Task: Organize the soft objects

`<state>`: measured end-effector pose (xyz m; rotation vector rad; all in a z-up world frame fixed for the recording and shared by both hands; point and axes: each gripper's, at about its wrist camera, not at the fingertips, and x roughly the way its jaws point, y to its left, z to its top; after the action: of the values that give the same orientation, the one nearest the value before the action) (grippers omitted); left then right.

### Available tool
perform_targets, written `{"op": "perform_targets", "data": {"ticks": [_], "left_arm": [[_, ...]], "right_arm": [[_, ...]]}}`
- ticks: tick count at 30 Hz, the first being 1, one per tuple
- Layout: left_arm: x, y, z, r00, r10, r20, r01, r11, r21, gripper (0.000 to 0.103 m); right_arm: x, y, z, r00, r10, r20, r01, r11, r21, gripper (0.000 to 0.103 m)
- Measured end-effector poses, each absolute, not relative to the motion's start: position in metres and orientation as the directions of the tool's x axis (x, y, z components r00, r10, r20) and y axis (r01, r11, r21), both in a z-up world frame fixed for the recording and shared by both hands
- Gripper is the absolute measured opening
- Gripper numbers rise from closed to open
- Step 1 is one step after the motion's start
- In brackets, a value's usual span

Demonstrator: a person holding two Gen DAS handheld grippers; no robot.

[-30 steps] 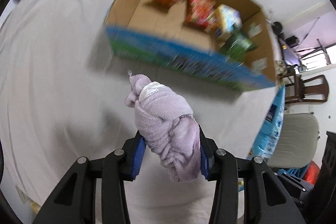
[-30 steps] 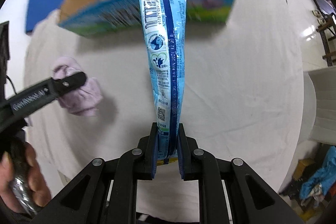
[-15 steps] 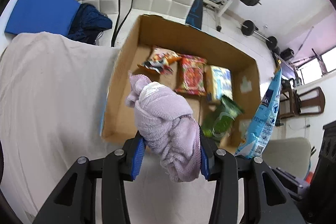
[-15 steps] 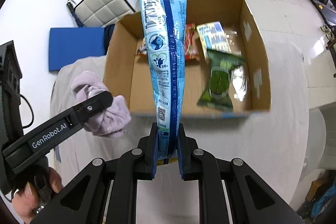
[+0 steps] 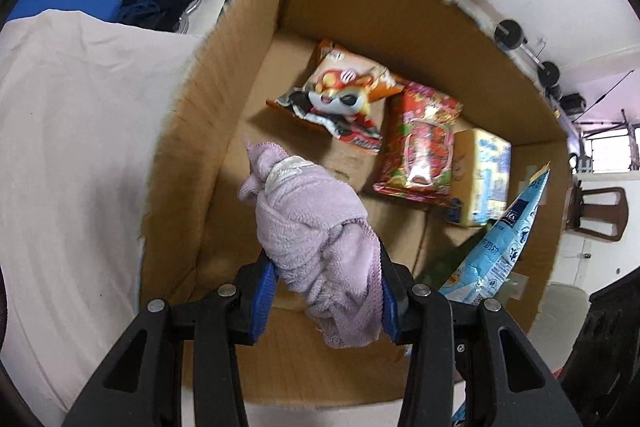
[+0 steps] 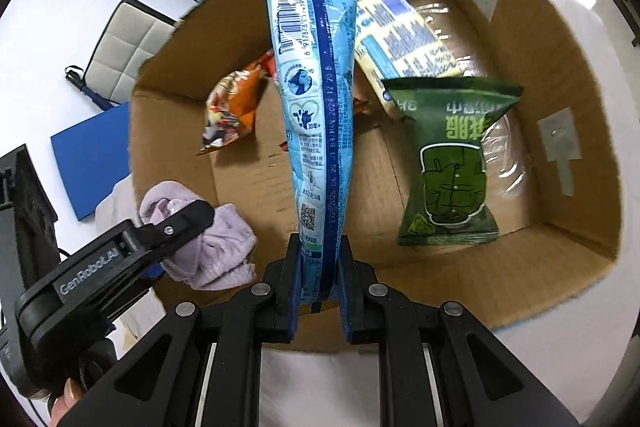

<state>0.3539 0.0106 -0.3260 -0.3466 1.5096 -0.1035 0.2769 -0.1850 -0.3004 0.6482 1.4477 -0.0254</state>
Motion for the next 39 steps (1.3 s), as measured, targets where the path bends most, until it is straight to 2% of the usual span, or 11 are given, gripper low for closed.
{"op": "perform_targets", "data": {"ticks": [13,17,20,21,30,34,36,39], "left_arm": [[0.347,0.006,-0.34,0.014,-0.23,-0.973,-0.137,0.964,-0.23,0.044],[0.342,0.006,-0.334,0.012,-0.225,-0.974,-0.132,0.965,-0.225,0.045],[0.337,0.004,-0.326,0.018,-0.211,-0.977,-0.115,0.97,-0.212,0.046],[0.335,0.003,-0.322,0.024,-0.206,-0.978,-0.108,0.972,-0.208,0.046],[0.321,0.003,-0.282,0.108,-0.149,-0.983,-0.051,0.987,-0.155,0.047],[0.314,0.005,-0.262,0.167,-0.11,-0.98,-0.021,0.993,-0.115,0.053],[0.312,0.006,-0.254,0.196,-0.087,-0.977,-0.01,0.996,-0.091,0.053],[0.309,0.006,-0.245,0.223,-0.069,-0.972,0.001,0.998,-0.071,0.059]], "right_arm": [[0.295,-0.175,-0.339,0.104,0.36,-0.927,0.418,0.83,0.37,0.018],[0.299,-0.175,-0.345,0.092,0.36,-0.928,0.401,0.84,0.366,0.026],[0.301,-0.17,-0.34,0.102,0.347,-0.932,0.375,0.855,0.359,0.049],[0.302,-0.168,-0.337,0.104,0.34,-0.935,0.366,0.861,0.353,0.052],[0.297,-0.166,-0.308,0.126,0.258,-0.958,0.295,0.912,0.284,0.052],[0.295,-0.173,-0.285,0.142,0.185,-0.972,0.254,0.943,0.216,0.053],[0.292,-0.178,-0.276,0.16,0.145,-0.976,0.232,0.956,0.18,0.061],[0.286,-0.183,-0.26,0.178,0.091,-0.98,0.209,0.97,0.128,0.062]]}}
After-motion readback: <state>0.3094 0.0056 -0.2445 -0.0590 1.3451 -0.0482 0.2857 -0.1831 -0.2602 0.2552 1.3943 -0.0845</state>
